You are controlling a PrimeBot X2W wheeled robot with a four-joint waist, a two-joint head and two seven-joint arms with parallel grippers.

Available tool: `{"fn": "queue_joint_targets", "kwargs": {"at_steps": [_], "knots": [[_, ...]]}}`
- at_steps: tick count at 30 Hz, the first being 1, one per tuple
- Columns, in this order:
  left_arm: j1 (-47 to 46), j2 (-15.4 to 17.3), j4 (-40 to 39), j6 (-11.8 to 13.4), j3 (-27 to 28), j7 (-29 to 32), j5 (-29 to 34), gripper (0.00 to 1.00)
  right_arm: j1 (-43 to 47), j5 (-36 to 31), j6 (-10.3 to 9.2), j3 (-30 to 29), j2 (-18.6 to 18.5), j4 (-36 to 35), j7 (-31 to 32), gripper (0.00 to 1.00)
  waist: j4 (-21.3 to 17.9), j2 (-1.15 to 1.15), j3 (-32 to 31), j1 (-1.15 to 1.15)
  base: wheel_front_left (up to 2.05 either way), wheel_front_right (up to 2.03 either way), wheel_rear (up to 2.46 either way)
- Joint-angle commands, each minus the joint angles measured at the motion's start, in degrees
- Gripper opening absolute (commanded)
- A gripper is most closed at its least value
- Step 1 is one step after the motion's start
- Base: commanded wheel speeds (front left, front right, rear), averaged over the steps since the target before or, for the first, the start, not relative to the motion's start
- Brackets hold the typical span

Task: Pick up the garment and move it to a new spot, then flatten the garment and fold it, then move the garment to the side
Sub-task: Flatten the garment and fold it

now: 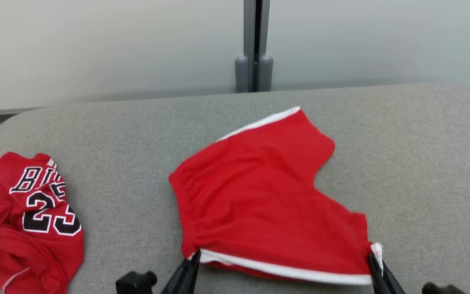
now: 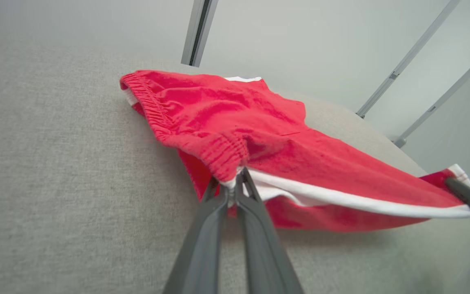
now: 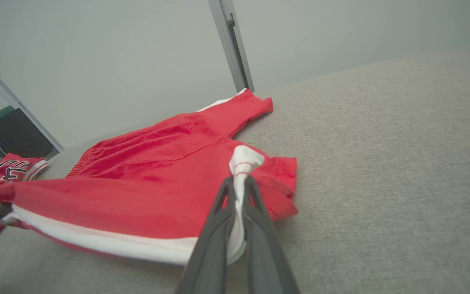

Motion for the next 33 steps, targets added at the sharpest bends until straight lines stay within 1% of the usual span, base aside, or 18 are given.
{"fn": "queue_joint_targets", "kwargs": {"at_steps": [1, 6, 9, 12, 15, 18, 22, 28, 33], "knots": [[1.1, 0.5, -1.1, 0.3, -0.1, 0.4, -0.3, 0.00, 1.8, -0.4, 0.01, -0.4, 0.4, -1.4, 0.7, 0.00, 0.1, 0.00, -1.4, 0.00, 0.00, 0.00, 0.00], [7.0, 2.3, -7.3, 2.3, -0.7, 3.8, -1.1, 0.00, 8.7, -2.8, 0.01, -2.3, 2.0, -8.3, 4.3, 0.00, -0.2, 0.00, -2.9, 0.00, 0.00, 0.00, 0.00], [8.9, 3.2, -10.5, 3.4, -0.9, 5.8, -1.3, 0.00, 11.0, -3.4, 0.01, -3.2, 2.5, -11.2, 5.9, 0.00, -0.3, 0.00, -3.2, 0.00, 0.00, 0.00, 0.00], [9.6, 3.8, -12.6, 4.2, -0.9, 7.4, -1.7, 0.00, 11.4, -3.5, 0.01, -4.2, 2.8, -12.7, 7.1, 0.00, -0.2, 0.00, -3.1, 0.00, 0.00, 0.00, 0.00], [8.7, 3.9, -13.5, 4.7, -0.4, 9.3, -2.5, 0.00, 9.1, -3.9, 0.01, -5.7, 2.9, -13.2, 7.8, 0.00, 0.3, 0.00, -2.1, 0.00, 0.00, 0.00, 0.00], [5.8, 4.1, -13.4, 4.3, -0.1, 10.9, -3.0, 0.00, 4.9, -4.8, 0.01, -6.5, 1.9, -12.3, 8.0, 0.00, 1.0, 0.00, 0.0, 0.00, 0.00, 0.00, 0.00], [0.7, 3.8, -11.8, 3.2, 0.2, 12.4, -3.6, 0.00, -3.9, -4.8, 0.00, -6.6, -0.9, -8.8, 7.5, 0.00, 2.5, 0.00, 4.3, 0.00, 0.00, 0.00, 0.00], [-7.7, 1.8, -8.8, 0.7, 1.0, 12.6, -5.3, 0.00, -19.5, -3.2, 0.00, -4.5, -6.2, -0.5, 6.4, 0.00, 5.6, 0.00, 10.6, 0.00, 0.00, 0.00, 0.00], [-14.8, 0.7, -5.6, -0.6, 1.7, 10.5, -4.9, 0.00, -32.1, -0.8, -0.01, -2.2, -9.3, 7.4, 5.8, 0.00, 8.3, 0.00, 15.2, 0.00, 0.00, 0.00, 0.00]]}}
